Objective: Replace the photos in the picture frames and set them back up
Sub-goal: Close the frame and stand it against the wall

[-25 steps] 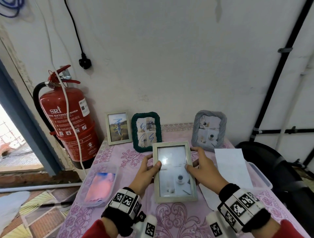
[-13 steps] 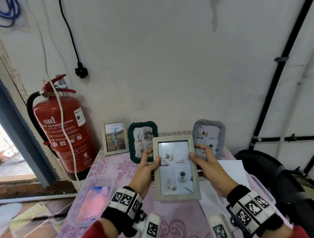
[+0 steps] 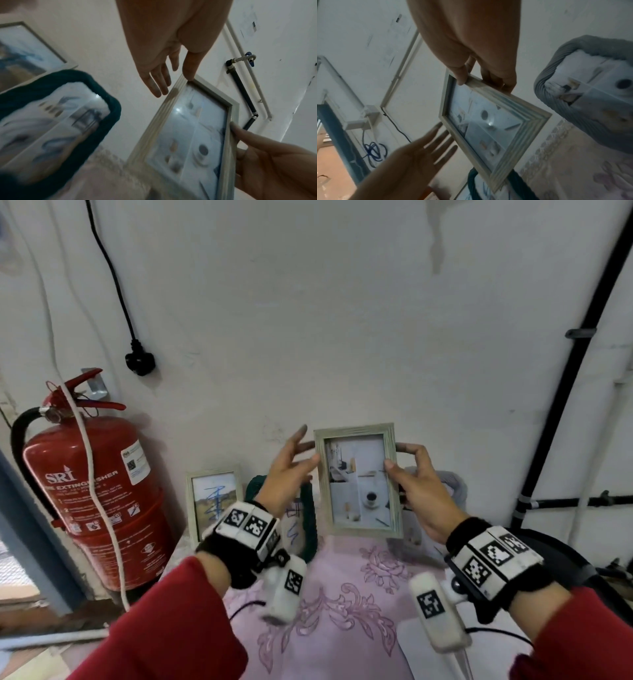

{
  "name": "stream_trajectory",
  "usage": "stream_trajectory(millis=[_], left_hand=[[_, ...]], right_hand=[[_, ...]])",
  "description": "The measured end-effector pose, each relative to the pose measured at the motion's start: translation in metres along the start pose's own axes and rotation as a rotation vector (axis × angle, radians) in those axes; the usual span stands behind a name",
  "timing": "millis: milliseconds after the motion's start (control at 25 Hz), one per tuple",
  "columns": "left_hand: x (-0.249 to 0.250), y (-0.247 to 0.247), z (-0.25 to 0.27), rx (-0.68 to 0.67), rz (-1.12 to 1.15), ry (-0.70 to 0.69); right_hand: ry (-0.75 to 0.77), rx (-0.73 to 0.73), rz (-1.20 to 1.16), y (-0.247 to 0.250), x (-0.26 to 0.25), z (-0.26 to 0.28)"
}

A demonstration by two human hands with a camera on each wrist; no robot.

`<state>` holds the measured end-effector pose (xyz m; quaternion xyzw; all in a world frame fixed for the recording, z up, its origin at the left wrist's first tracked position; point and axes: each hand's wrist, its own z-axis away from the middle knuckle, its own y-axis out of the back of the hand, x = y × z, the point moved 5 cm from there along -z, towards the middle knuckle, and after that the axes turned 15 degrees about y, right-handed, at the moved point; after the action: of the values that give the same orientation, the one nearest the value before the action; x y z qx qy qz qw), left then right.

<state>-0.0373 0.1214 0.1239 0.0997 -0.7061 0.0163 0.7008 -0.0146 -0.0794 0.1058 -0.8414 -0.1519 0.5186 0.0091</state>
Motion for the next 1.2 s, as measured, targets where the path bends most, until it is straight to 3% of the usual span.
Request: stream_trajectory(millis=[200, 480, 760, 1040, 1200], left_hand=[[0.028, 0.009, -0.080, 0.003, -0.325, 0.012], [-0.013, 0.013, -0.166, 0.020, -0.543, 0.102], [-0.045, 0.003, -0.199, -0.062, -0.805, 0.231], [-0.048, -0.004, -0.207, -0.079, -0.879, 0.245], [-0.061, -0.008, -0.200, -0.156, -0.993, 0.287]], right_hand=[[0.060, 0.023, 0.072, -0.008, 0.037, -0.060], [0.044, 0.103, 0.113, -0.014, 0.124, -0.111], [-0.064, 0.190, 0.127, -0.009, 0.183, -0.123], [-0.130, 0.254, 0.131, -0.003, 0.200, -0.130], [-0.196, 0.278, 0.137, 0.003, 0.213, -0.114]])
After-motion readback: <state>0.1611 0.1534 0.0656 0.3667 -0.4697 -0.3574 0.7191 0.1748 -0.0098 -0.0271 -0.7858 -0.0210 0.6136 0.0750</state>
